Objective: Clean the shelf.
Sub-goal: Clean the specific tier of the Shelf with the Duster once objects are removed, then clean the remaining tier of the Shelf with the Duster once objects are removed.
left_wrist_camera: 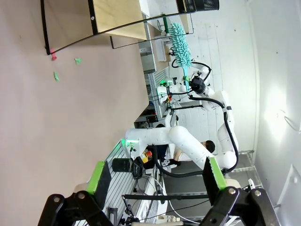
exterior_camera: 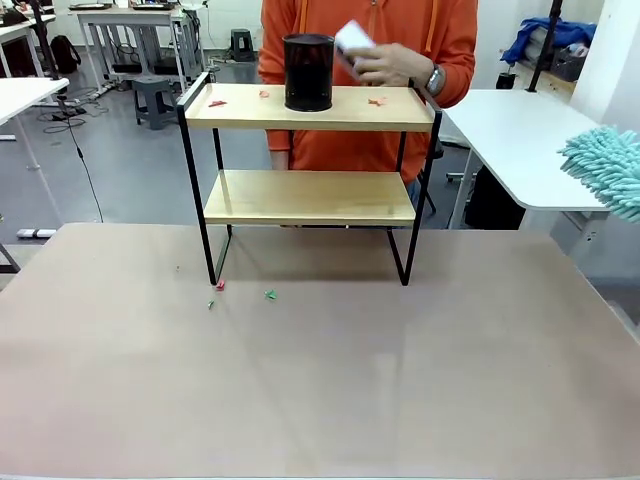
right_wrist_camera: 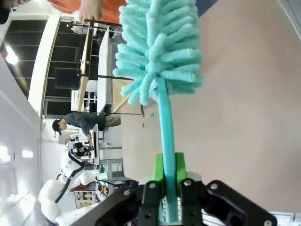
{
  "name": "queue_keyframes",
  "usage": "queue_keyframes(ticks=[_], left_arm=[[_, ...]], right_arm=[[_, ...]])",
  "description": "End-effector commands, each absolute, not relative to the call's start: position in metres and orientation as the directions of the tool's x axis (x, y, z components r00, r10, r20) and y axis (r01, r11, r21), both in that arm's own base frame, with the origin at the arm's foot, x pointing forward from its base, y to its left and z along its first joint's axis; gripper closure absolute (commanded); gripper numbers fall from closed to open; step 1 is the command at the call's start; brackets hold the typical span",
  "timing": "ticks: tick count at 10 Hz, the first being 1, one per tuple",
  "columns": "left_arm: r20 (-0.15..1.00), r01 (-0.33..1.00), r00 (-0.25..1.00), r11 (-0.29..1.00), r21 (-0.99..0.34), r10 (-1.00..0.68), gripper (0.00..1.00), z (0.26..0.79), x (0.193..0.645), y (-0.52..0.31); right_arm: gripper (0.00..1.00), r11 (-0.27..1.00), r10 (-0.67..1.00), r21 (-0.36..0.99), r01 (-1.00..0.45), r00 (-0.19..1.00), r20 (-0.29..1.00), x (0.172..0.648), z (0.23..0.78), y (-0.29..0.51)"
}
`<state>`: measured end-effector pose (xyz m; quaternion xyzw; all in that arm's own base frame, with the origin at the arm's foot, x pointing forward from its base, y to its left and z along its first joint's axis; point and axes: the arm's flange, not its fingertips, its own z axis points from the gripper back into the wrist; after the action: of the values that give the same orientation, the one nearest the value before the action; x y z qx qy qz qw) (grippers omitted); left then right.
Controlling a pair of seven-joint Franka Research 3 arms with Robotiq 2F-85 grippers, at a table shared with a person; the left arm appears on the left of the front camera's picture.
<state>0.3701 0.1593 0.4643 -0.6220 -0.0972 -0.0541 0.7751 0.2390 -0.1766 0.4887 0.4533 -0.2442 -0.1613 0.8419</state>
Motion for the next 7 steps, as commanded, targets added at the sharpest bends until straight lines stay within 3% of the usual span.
queue_keyframes(ticks=[1, 7], left_arm=[[0.233, 0.222, 0.972, 0.214, -0.951, 0.024, 0.00, 0.4655, 0.3680, 0.1585], [0.233, 0.222, 0.972, 0.214, -0.951, 0.024, 0.00, 0.4655, 0.3680, 0.1585]], right_arm=[[0.88, 0.551, -0.479, 0.834, 0.035, 0.832, 0.281, 0.2318, 0.4976, -0.1786], [0.88, 0.551, -0.479, 0.834, 0.035, 0.832, 0.281, 0.2318, 0.4976, -0.1786]])
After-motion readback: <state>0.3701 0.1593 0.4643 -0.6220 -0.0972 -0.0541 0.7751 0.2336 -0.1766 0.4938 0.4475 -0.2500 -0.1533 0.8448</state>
